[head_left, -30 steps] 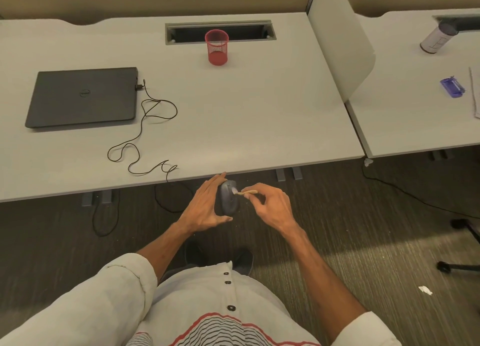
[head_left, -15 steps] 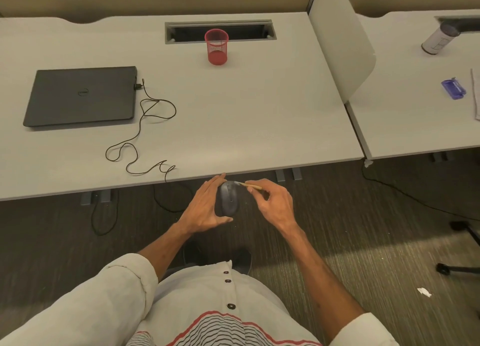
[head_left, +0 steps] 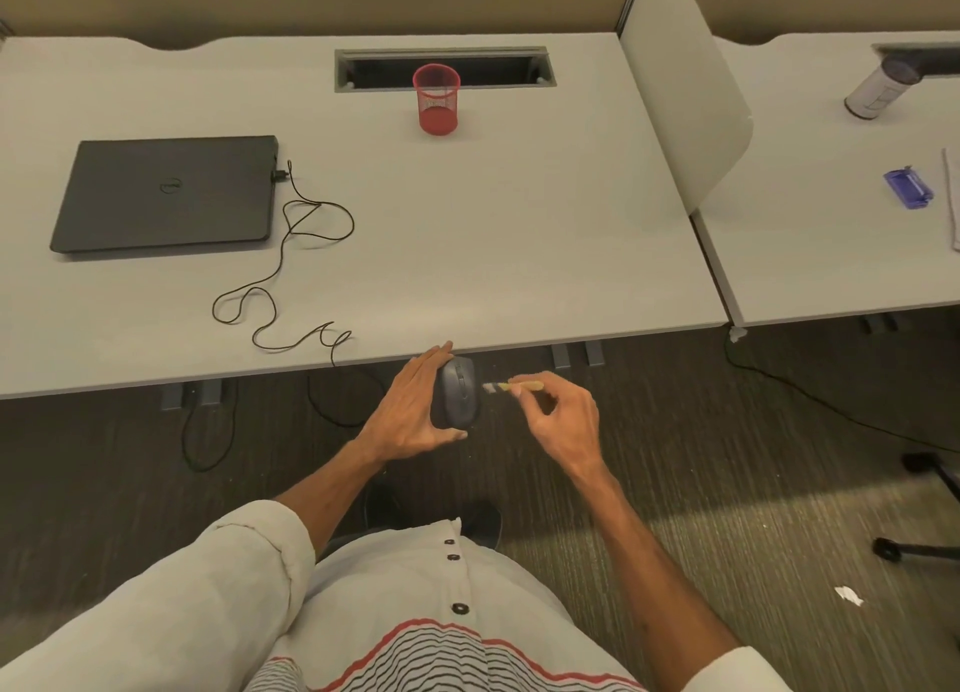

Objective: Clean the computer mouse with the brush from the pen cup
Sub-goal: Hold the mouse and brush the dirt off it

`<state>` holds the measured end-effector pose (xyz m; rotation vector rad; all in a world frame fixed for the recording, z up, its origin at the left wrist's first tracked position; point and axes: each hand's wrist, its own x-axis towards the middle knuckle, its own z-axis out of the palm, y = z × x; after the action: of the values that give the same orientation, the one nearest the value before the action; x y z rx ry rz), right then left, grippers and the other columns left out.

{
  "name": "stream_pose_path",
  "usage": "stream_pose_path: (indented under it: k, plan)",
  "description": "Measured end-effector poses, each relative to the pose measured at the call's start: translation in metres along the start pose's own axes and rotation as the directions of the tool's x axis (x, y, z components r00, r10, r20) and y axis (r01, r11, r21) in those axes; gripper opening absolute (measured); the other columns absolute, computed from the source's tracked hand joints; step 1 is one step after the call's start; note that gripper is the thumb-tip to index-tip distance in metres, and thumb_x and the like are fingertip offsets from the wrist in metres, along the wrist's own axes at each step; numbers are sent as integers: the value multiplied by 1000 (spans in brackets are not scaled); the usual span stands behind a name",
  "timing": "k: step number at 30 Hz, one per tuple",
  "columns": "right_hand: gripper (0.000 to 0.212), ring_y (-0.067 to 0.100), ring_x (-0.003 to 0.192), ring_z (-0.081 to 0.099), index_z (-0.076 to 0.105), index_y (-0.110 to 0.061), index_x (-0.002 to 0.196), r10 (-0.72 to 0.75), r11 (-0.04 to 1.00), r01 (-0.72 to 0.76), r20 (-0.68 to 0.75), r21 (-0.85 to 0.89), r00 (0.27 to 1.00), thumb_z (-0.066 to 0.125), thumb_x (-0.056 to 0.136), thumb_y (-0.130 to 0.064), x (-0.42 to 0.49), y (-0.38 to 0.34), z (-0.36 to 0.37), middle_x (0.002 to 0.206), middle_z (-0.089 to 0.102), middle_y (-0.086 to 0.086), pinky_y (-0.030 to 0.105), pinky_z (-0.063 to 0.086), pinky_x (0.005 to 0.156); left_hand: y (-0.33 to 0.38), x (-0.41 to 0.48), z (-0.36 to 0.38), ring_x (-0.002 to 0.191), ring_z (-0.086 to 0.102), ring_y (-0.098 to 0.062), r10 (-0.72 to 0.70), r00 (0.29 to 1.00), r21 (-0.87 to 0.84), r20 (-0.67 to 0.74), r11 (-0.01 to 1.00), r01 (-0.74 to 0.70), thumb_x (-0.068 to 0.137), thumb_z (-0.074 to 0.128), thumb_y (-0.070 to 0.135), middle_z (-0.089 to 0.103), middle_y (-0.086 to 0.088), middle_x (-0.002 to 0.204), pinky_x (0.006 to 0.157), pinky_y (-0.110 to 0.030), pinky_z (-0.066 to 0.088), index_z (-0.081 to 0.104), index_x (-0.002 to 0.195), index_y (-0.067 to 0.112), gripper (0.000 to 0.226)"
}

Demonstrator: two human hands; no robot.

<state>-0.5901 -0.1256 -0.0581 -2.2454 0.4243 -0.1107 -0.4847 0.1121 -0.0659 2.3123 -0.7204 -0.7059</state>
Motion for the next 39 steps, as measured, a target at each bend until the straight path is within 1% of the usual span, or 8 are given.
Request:
stream_pose_path:
  k: [3, 7, 14, 20, 25, 31, 35, 39]
  plan:
    - [20, 0, 85, 70, 81, -27, 121, -32, 999, 32, -36, 21, 999, 76, 102, -29, 6, -8, 4, 100, 75, -20, 22, 60, 75, -1, -3, 0, 168, 15, -25, 7, 1000, -18, 10, 1000, -7, 81, 90, 53, 10, -2, 181, 138, -51, 16, 11, 171, 16, 125]
    - [22, 1, 91, 72, 81, -28, 124, -45, 999, 44, 94, 19, 995, 76, 102, -30, 7, -11, 10, 107, 80, -15, 25, 62, 81, -1, -4, 0, 168, 16, -26, 10, 1000, -29, 2, 1000, -10, 82, 90, 51, 12, -4, 181, 138, -51, 15, 14, 170, 15, 122]
    - [10, 4, 83, 69, 83, -37, 98, -71, 989, 108, 318, -100, 945, 74, 100, -38, 2, -13, 7, 89, 77, -17, 25, 59, 78, 0, -4, -1, 166, 22, -24, -14, 1000, -24, -19, 1000, 13, 78, 91, 57, 16, -3, 180, 137, -50, 20, 16, 170, 17, 125]
    - [23, 2, 98, 70, 80, -31, 124, -285, 947, 297, 104, -126, 953, 71, 104, -35, 10, -36, 9, 114, 78, -15, 8, 53, 86, 0, -3, -3, 167, 20, -26, -2, 1000, 11, -9, 1000, 2, 81, 90, 54, 15, -5, 180, 137, -52, 20, 15, 170, 16, 122]
    - [22, 9, 95, 74, 82, -27, 121, -392, 852, 442, 220, -280, 893, 71, 103, -35, 13, -44, 17, 117, 78, -11, 13, 52, 84, -3, -3, -6, 168, 17, -26, -23, 1000, 15, 0, 1000, 23, 83, 87, 56, 11, -4, 181, 137, -51, 18, 12, 171, 17, 122]
    - [16, 5, 80, 68, 84, -32, 103, -350, 859, 445, 342, -254, 872, 70, 100, -40, 4, -42, 16, 94, 78, -15, 29, 64, 80, -9, -7, -9, 167, 20, -24, -24, 1000, 12, -10, 1000, 24, 80, 88, 59, 14, -4, 180, 138, -48, 19, 11, 171, 18, 126]
    - [20, 5, 92, 72, 83, -30, 117, -383, 880, 426, 214, -212, 899, 71, 103, -37, 6, -48, 18, 110, 79, -14, 16, 58, 85, -9, -6, -10, 166, 21, -25, -13, 1000, 41, -14, 999, 13, 81, 89, 56, 15, -5, 180, 137, -50, 20, 13, 171, 17, 123]
    - [22, 12, 98, 76, 82, -27, 122, -392, 862, 425, 168, -276, 905, 73, 103, -33, 13, -57, 25, 120, 78, -10, 17, 54, 87, -8, -6, -12, 166, 22, -25, -16, 1000, 37, -1, 999, 16, 82, 89, 55, 16, -5, 180, 137, -49, 21, 15, 170, 17, 121]
